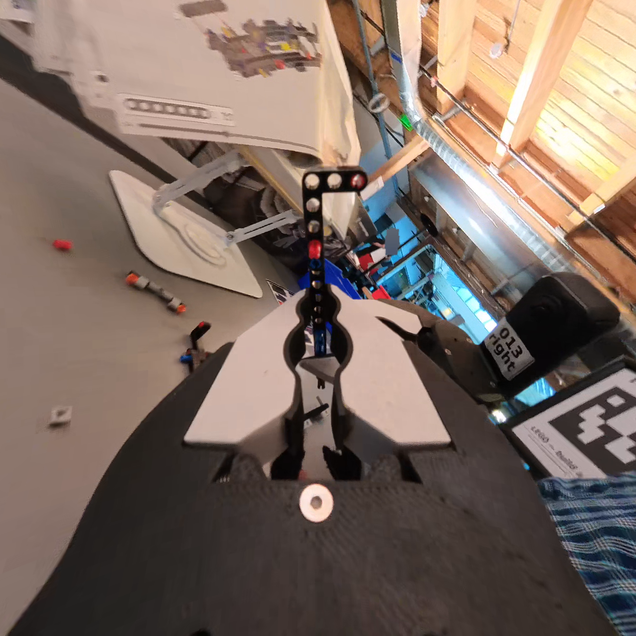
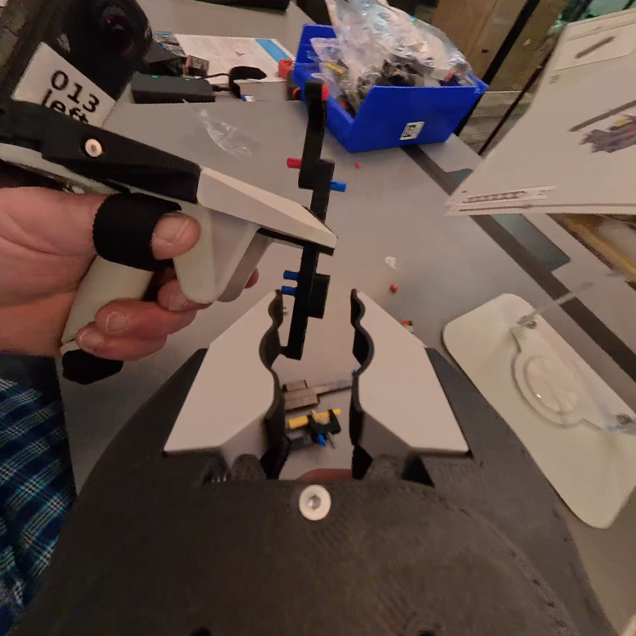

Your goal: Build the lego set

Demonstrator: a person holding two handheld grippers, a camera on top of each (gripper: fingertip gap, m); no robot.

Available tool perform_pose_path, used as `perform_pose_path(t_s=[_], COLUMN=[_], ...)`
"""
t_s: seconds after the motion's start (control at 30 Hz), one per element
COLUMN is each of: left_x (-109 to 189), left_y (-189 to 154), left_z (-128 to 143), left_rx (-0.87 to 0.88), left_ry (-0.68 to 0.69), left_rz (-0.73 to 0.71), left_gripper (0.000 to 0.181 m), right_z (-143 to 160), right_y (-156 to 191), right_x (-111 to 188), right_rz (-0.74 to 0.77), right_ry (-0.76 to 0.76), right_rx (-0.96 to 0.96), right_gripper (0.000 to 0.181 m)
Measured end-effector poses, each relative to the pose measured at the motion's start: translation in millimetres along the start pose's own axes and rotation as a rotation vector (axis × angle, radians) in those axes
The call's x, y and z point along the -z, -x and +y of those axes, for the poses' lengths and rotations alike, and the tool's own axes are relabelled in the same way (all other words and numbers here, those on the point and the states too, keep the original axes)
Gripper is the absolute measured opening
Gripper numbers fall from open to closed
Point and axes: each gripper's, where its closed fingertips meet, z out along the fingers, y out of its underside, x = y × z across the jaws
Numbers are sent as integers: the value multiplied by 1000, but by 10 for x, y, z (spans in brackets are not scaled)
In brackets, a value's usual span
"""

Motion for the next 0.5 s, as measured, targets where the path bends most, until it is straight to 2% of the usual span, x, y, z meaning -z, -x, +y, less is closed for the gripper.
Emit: perform_pose_path(t_s=[0.17,0.23,0.37,0.5], left_x=[317,414,501,516], left_y=[271,333,390,403], left_z=[-25,-34,-64,-166], left_rx=[56,95,117,138], left_ry=[-83,-112,-128,-145], left_rz=[-101,-117,-131,-94], left_gripper=[5,5,5,5], right_z=[-30,-35,-33,-5], right_y=[327,413,481,510], right_x=[-290,-362,-432,-462], right_rz=[-102,-134,-171,-206], right_ry=[1,6,5,26], right_rx=[-16,-36,-75,-107], right_gripper=[34,23,23,33])
